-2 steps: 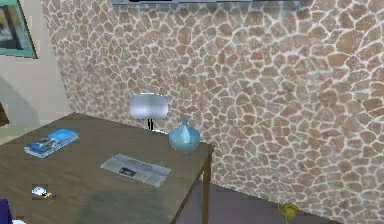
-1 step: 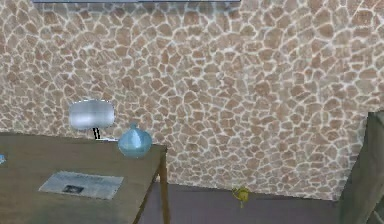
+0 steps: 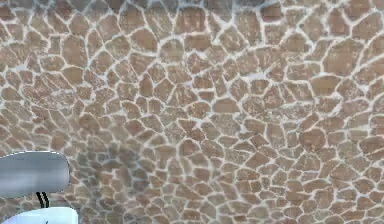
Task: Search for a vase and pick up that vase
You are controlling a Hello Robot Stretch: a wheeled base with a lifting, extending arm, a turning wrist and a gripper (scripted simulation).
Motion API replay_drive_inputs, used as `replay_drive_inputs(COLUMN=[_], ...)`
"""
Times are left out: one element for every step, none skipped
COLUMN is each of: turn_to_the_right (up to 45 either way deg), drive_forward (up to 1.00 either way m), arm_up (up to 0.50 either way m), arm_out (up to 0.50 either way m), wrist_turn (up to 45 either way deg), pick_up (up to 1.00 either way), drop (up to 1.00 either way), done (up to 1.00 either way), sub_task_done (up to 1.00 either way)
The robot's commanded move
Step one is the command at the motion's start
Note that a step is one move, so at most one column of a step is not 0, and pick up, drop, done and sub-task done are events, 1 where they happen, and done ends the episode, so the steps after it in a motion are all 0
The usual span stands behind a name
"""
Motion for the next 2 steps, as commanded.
replay_drive_inputs(turn_to_the_right=[-45.0,-45.0], drive_forward=[0.0,0.0], arm_up=[0.0,0.0], arm_out=[0.0,0.0], wrist_turn=[0.0,0.0], pick_up=[0.0,0.0], drop=[0.0,0.0], done=[0.0,0.0], sub_task_done=[0.0,0.0])
